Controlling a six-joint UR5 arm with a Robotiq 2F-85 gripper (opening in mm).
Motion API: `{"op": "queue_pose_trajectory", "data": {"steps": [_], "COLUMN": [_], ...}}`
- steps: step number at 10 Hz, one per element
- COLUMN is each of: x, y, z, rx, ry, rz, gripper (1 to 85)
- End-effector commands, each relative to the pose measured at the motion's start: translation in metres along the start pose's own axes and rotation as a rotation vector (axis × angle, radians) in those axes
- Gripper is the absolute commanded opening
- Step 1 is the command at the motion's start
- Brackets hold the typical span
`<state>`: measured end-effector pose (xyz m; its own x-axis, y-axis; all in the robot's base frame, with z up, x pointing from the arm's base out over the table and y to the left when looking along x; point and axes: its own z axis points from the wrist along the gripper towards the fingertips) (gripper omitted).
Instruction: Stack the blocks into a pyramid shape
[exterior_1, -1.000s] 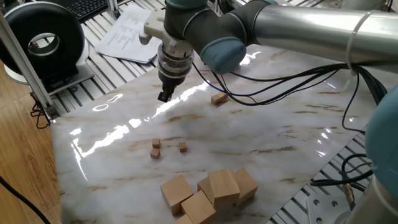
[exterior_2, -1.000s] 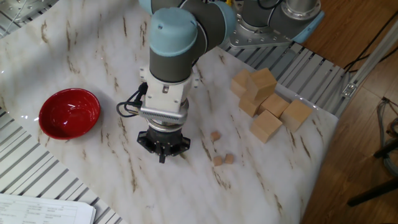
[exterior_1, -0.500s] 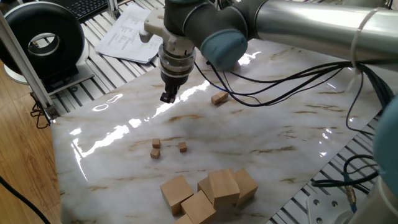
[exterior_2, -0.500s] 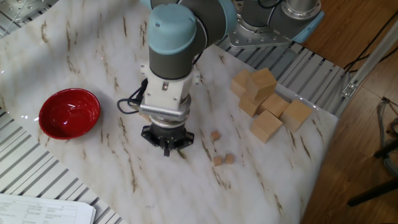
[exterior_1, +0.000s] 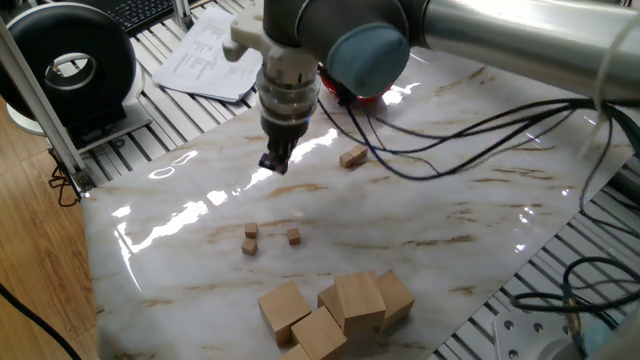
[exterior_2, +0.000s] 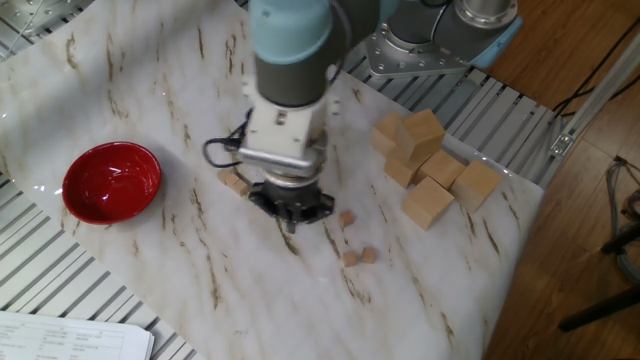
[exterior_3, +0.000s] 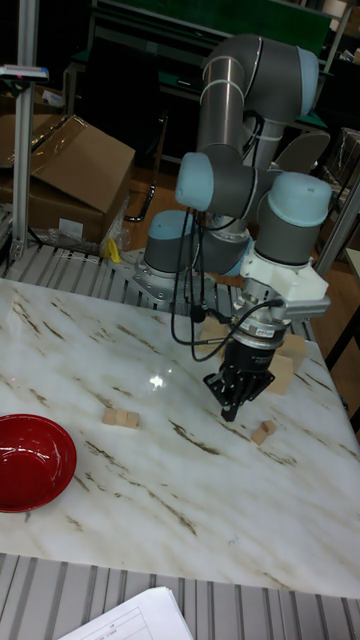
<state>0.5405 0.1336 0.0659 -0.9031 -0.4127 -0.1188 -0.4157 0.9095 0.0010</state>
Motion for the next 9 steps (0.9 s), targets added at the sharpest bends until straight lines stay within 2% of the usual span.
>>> {"op": "queue_pose_trajectory", "data": {"steps": [1,2,3,4,6,9], "x": [0.006,0.005,0.001,0.003,0.005,0.023], "y": [0.027,0.027,0.032,0.033,0.047,0.057], "z": [0.003,0.004,0.005,0.008,0.023,0.030], "rx": [0.009,0.016,0.003,-0.004,-0.032,-0.013], "ry": [-0.005,-0.015,-0.033,-0.032,-0.070,-0.050], "rz": [0.023,0.014,0.027,0.004,-0.024,-0.100], "gripper": [1.0,1.0,1.0,1.0,1.0,1.0]}}
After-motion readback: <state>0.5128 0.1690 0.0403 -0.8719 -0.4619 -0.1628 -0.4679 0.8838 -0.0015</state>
